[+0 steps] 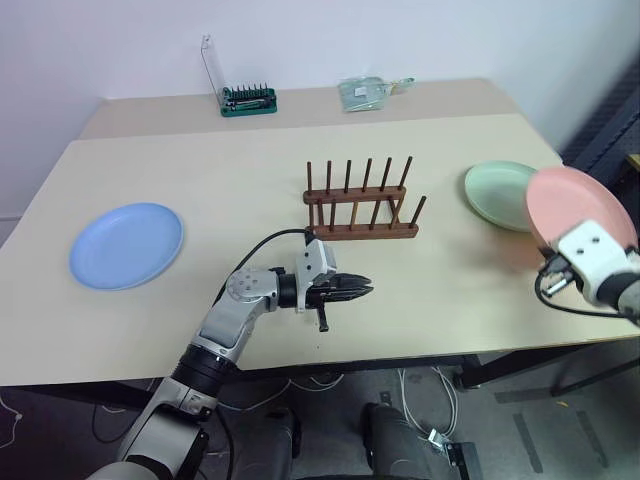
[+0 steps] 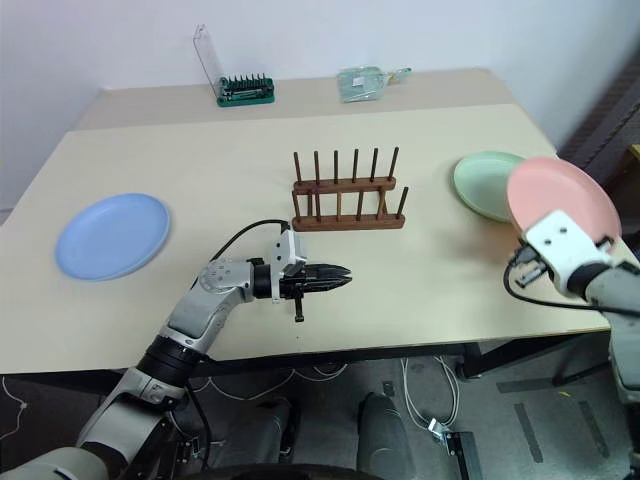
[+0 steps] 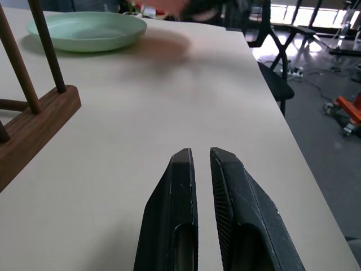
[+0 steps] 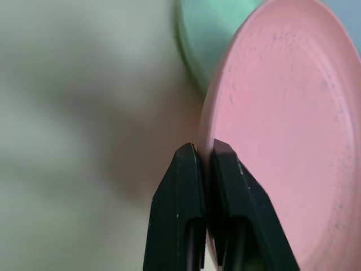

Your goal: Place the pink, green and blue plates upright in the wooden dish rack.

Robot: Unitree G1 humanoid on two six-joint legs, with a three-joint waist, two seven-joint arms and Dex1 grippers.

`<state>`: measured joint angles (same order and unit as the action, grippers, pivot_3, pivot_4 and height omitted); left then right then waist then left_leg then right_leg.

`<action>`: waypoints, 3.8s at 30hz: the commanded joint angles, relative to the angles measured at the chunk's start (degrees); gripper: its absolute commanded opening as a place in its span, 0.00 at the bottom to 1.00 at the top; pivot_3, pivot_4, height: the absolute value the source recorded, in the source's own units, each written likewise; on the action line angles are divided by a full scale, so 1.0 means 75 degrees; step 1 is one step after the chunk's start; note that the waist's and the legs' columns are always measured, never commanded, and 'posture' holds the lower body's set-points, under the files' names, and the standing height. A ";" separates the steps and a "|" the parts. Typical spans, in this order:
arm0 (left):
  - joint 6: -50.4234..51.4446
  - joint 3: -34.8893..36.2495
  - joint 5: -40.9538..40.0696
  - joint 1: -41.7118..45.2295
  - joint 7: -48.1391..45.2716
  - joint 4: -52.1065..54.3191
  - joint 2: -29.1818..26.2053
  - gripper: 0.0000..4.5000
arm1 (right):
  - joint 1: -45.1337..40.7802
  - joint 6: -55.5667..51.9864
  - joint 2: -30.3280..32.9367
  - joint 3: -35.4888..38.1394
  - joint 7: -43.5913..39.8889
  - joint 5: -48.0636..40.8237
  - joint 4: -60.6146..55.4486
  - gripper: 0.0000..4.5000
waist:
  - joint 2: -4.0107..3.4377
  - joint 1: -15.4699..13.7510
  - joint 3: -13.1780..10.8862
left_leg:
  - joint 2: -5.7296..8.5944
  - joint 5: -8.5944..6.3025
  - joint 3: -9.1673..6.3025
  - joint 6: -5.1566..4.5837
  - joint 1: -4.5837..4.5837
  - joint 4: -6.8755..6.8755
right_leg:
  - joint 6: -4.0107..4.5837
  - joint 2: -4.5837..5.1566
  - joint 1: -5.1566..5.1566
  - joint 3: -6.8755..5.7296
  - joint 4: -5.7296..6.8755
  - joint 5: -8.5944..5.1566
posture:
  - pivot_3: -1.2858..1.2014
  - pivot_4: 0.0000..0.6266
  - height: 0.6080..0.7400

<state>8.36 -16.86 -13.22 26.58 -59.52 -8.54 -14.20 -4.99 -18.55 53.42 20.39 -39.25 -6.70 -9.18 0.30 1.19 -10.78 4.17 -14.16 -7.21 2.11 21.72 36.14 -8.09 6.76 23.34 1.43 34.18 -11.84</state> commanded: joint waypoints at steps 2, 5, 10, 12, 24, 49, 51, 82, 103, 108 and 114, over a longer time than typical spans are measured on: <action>-0.0075 0.0273 -0.0094 -0.0029 0.0176 0.0216 -0.0061 0.11 | -0.2260 -0.1228 -0.0545 0.0154 -0.0365 -0.2739 -0.1354 0.01 | 0.0002 0.0002 -0.0003 | -0.0004 0.0000 -0.0001 0.0000 -0.0002 -0.0001 | 0.0002 -0.0004 0.0000 0.0000 0.0001 0.0002 | 0.52 0.24 1.00; -0.0008 0.0525 -0.0214 -0.0116 0.0352 0.0350 -0.0139 0.11 | -0.3771 -0.2485 -0.1440 -0.0121 -0.0117 -0.4434 -0.1309 0.01 | 0.0019 -0.0060 -0.0007 | -0.0005 0.0000 -0.0020 0.0000 0.0003 -0.0001 | 0.0022 -0.0007 -0.0002 -0.0005 -0.0001 0.0013 | 0.52 0.24 1.00; 0.0059 0.0974 -0.0344 -0.0219 0.0617 0.0544 -0.0335 0.11 | -0.5176 -0.3638 -0.2538 -0.0378 0.0441 -0.5391 0.0003 0.01 | 0.0019 -0.0177 -0.0007 | 0.0007 0.0001 -0.0047 0.0001 0.0054 0.0016 | 0.0025 0.0000 0.0026 -0.0017 -0.0005 0.0015 | 0.52 0.24 1.00; 0.0071 0.1018 -0.0341 -0.0252 0.0652 0.0588 -0.0393 0.11 | -0.5324 -0.3759 -0.2591 -0.0406 0.0510 -0.5388 0.0336 0.01 | 0.0019 -0.0256 -0.0007 | 0.0013 0.0001 -0.0046 0.0001 0.0062 0.0015 | 0.0025 0.0003 0.0033 -0.0017 -0.0007 0.0015 | 0.52 0.24 1.00; 0.0179 0.1177 -0.0439 -0.0747 0.1007 0.1076 -0.0599 0.11 | -0.5813 -0.4414 -0.2735 0.0063 0.0895 -0.5777 0.2129 0.01 | 0.0013 -0.0182 -0.0005 | 0.0011 0.0002 -0.0027 0.0002 0.0091 0.0003 | 0.0030 -0.0002 0.0096 -0.0011 0.0021 0.0020 | 0.52 0.24 1.00; 0.0146 0.0967 -0.0370 -0.0730 0.0985 0.1007 -0.0487 0.11 | -0.4915 -0.1711 -0.1130 0.0139 0.0640 -0.3361 0.3607 0.95 | 0.0014 -0.0064 -0.0003 | 0.0013 0.0002 -0.0020 0.0001 0.0094 0.0007 | 0.0028 -0.0003 0.0087 -0.0009 0.0012 0.0021 | 0.52 0.24 1.00; 0.0158 0.0926 -0.0371 -0.0718 0.0969 0.1002 -0.0462 0.11 | -0.4309 -0.0504 -0.0607 -0.1083 0.0344 -0.1783 0.4057 0.98 | 0.0011 -0.0039 -0.0001 | 0.0010 0.0002 -0.0013 0.0001 0.0090 0.0005 | 0.0028 -0.0003 0.0087 -0.0008 0.0012 0.0021 | 0.52 0.24 1.00; 0.0324 0.0805 -0.0360 -0.0748 0.1006 0.1208 -0.0409 0.11 | -0.5517 0.4403 -0.0571 -0.3036 0.1540 0.2148 0.8270 0.00 | -0.0020 0.0129 0.0005 | 0.0007 0.0005 0.0014 0.0005 0.0081 0.0004 | 0.0029 -0.0003 0.0092 0.0015 0.0016 0.0021 | 0.52 0.24 1.00; 0.0371 0.1024 -0.0424 -0.0848 0.1152 0.1292 -0.0518 0.11 | -0.5618 -0.3959 -0.3510 -0.0843 0.2140 -0.8281 -0.0262 0.00 | -0.0026 -0.0053 0.0008 | 0.0005 0.0004 -0.0024 0.0004 0.0086 0.0010 | 0.0033 -0.0006 0.0093 0.0005 0.0028 0.0024 | 0.52 0.24 1.00; 0.0377 0.1341 -0.0531 -0.0955 0.1294 0.1331 -0.0705 0.11 | -0.5773 -0.4095 -0.3859 -0.0870 0.2768 -0.8093 0.0329 0.00 | -0.0027 -0.0057 0.0007 | 0.0008 0.0004 -0.0010 0.0004 0.0097 0.0010 | 0.0033 -0.0004 0.0121 0.0010 0.0048 0.0024 | 0.52 0.24 1.00; 0.0404 0.1599 -0.0630 -0.1163 0.1367 0.1471 -0.0895 0.11 | -0.5883 -0.4155 -0.3953 -0.0943 0.2830 -0.7731 0.1041 0.00 | -0.0027 -0.0043 0.0007 | 0.0007 0.0004 -0.0008 0.0004 0.0095 0.0007 | 0.0033 -0.0005 0.0124 0.0009 0.0051 0.0024 | 0.52 0.24 1.00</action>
<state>11.93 -5.82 -16.86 18.05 -49.49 0.02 -20.73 -47.31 -50.11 23.99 12.11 -17.66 -64.72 -0.51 0.09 0.87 -10.73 4.22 -14.12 -7.27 2.14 22.43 36.20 -7.85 6.72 24.27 1.50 34.57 -11.66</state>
